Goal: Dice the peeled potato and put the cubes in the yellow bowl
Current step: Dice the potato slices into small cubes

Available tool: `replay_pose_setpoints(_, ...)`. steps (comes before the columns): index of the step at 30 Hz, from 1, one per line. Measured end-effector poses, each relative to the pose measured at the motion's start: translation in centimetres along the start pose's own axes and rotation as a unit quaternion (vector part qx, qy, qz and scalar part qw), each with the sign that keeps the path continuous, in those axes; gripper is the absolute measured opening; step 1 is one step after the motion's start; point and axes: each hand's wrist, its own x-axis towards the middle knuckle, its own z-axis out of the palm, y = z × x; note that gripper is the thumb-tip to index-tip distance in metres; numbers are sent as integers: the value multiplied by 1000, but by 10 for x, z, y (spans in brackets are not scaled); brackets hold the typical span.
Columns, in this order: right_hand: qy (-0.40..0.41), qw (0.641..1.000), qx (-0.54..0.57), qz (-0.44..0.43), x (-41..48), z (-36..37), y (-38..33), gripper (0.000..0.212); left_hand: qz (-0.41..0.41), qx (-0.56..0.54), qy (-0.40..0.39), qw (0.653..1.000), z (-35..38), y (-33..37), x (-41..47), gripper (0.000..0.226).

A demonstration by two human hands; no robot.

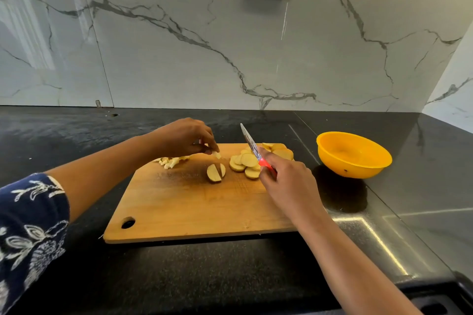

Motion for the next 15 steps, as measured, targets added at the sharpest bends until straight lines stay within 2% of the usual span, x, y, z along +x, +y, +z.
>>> replay_pose_setpoints(8,14,1000,3,12,0,0,2,46,116,83,-8,990,0,19,4,29)
replay_pose_setpoints(12,14,1000,5,12,-1,0,3,46,111,51,22,992,-2,13,0,32)
replay_pose_setpoints(15,14,1000,2,12,-1,-1,3,47,97,28,10,995,-4,13,-3,31)
